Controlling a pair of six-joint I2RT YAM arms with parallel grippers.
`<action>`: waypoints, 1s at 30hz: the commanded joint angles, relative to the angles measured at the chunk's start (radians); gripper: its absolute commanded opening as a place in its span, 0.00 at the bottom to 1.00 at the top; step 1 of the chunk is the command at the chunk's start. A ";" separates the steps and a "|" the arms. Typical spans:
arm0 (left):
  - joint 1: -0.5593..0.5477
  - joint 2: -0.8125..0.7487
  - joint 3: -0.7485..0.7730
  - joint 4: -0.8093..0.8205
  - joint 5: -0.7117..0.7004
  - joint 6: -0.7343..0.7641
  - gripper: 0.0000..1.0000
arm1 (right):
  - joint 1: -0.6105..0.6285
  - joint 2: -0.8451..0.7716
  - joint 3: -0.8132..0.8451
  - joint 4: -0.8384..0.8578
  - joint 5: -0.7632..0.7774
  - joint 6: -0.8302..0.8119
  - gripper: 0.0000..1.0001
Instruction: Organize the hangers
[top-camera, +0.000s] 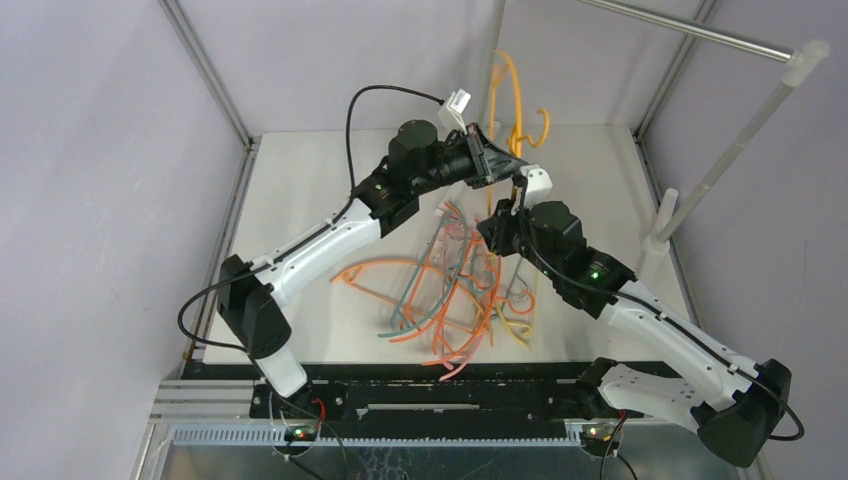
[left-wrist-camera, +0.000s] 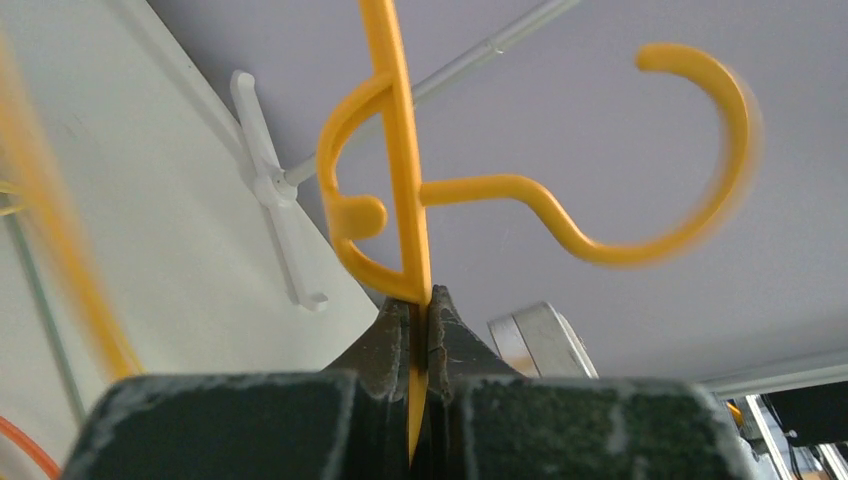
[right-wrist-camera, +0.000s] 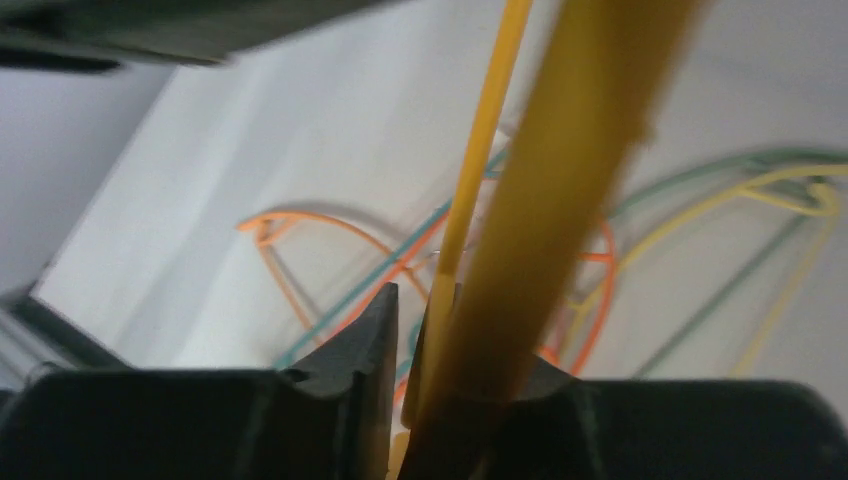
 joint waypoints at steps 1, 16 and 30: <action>-0.001 -0.029 0.018 0.045 0.013 -0.005 0.00 | 0.009 -0.014 0.009 0.006 0.085 -0.014 0.17; 0.003 -0.265 -0.064 -0.134 -0.115 0.393 1.00 | -0.239 -0.160 0.025 -0.162 0.058 -0.045 0.00; 0.007 -0.479 -0.274 -0.225 -0.243 0.507 1.00 | -0.577 0.015 0.267 -0.146 -0.009 -0.129 0.00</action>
